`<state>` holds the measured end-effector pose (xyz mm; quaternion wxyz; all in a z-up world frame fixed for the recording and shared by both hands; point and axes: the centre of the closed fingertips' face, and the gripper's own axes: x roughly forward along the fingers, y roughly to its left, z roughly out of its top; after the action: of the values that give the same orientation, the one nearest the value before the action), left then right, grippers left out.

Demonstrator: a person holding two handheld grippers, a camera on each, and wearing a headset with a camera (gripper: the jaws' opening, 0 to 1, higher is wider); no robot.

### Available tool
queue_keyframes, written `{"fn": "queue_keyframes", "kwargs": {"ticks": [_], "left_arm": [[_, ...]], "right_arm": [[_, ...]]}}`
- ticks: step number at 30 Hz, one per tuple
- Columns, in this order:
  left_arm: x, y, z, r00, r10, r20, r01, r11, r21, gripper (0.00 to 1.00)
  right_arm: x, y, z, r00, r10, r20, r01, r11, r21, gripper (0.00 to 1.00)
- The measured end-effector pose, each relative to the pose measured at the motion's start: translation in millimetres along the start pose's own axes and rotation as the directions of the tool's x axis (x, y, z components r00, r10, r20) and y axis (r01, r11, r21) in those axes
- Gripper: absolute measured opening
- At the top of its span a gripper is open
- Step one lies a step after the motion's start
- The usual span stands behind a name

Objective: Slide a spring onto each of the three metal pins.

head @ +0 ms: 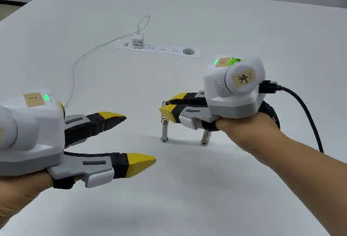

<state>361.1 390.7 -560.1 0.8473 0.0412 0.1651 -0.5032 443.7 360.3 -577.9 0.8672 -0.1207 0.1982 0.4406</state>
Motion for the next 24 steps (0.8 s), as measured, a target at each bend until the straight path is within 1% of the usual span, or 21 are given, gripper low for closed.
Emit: {"fn": "queue_keyframes", "kwargs": {"ticks": [8,14,20,24], "left_arm": [[0.5,-0.3,-1.7,1.0,-0.004,-0.005,0.004,1.0,-0.004,0.63],[0.5,-0.6,-2.5,0.9999,-0.006,-0.01,0.006,1.0,-0.003,0.63],[0.4,0.3,-2.7,0.9999,-0.003,-0.011,0.003,1.0,-0.009,0.62],[-0.3,0.9,-3.9,0.9999,-0.001,-0.015,0.001,1.0,-0.011,0.61]], "right_arm": [[1.6,0.5,-9.7,0.9999,-0.002,-0.011,0.002,1.0,0.01,0.11],[6.1,4.9,-17.2,0.9999,-0.001,-0.016,0.001,1.0,-0.001,0.11],[11.3,7.9,-27.3,0.9992,-0.003,-0.039,0.002,1.0,-0.014,0.11],[13.9,8.0,-33.9,0.9985,-0.004,-0.055,0.003,1.0,-0.007,0.11]]}}
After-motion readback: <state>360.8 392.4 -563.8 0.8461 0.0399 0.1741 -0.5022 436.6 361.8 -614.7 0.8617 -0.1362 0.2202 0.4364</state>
